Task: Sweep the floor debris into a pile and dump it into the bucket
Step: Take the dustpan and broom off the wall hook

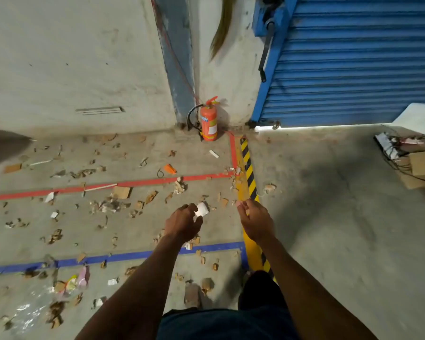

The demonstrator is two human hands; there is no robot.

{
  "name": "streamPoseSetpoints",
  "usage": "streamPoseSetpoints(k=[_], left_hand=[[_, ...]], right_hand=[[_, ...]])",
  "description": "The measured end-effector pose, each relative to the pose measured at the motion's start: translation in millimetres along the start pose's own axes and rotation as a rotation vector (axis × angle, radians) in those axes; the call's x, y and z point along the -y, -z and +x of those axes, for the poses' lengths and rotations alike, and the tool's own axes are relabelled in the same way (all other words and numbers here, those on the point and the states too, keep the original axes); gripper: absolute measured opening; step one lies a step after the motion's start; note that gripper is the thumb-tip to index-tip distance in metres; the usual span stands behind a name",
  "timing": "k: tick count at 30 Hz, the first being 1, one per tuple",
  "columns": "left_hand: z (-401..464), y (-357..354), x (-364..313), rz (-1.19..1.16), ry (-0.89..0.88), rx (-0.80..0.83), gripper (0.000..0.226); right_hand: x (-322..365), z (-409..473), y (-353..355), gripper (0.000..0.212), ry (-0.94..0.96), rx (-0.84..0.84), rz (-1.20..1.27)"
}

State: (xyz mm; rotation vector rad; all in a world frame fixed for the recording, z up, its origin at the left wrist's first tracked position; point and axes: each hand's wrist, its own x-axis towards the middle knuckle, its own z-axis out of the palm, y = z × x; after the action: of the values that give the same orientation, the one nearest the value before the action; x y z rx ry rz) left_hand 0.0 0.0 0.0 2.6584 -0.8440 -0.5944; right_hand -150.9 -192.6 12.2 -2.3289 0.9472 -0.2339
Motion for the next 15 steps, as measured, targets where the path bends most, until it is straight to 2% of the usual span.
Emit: streamPoseSetpoints(k=[5,15], left_hand=[[22.9,-11.0,-31.1,0.027,0.026,0.05,0.038],[105.8,-11.0,-125.0,-0.006,0.124,-0.017,0.028]], right_hand=[[-23.1,33.8,11.3,0.031,-0.046,0.105,-0.02],[-86.8,157.2,52.7,0.031,0.112,0.147,-0.014]])
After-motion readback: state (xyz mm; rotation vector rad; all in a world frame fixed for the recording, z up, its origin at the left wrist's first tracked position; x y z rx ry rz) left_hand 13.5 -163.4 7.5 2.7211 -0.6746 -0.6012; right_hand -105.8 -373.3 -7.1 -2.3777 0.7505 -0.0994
